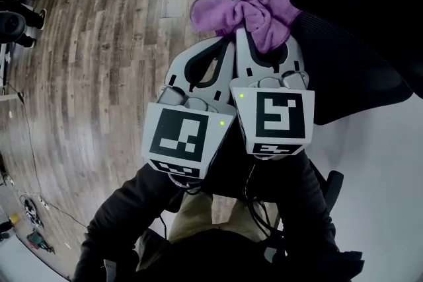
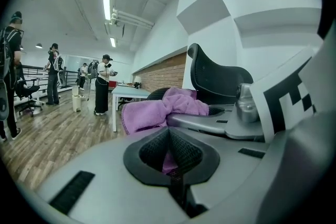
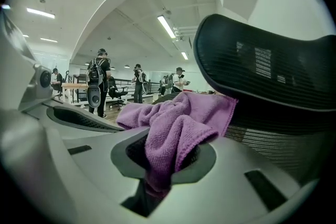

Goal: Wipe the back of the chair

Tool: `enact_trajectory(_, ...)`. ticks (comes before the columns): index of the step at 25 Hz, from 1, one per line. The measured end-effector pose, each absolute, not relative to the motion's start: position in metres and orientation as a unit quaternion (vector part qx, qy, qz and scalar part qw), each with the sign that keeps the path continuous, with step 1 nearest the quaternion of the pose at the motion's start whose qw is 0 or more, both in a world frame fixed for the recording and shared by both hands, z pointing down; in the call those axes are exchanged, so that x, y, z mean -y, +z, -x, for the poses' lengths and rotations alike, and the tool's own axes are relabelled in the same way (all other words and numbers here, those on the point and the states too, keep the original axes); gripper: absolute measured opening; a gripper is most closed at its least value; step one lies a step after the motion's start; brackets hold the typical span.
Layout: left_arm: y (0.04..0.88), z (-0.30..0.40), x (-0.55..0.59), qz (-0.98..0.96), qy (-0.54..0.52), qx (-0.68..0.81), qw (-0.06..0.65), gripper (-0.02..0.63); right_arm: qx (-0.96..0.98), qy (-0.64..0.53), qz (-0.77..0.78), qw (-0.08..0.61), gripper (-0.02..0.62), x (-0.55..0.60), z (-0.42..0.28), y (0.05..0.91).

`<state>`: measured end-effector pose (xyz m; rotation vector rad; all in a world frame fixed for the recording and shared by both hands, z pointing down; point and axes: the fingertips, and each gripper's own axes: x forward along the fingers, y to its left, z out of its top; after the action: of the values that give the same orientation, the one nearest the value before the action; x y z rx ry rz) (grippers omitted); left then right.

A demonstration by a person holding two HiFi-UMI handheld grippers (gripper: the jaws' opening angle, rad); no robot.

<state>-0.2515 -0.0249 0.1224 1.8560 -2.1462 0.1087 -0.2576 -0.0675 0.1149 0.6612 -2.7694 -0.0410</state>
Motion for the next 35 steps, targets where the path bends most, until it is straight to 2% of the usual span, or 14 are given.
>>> enact_trajectory(35,0.112,0.115,0.130,-0.706,0.075,0.691,0.136,0.000,0.944,0.021,-0.299,0.136,0.066,0.165,0.109,0.107)
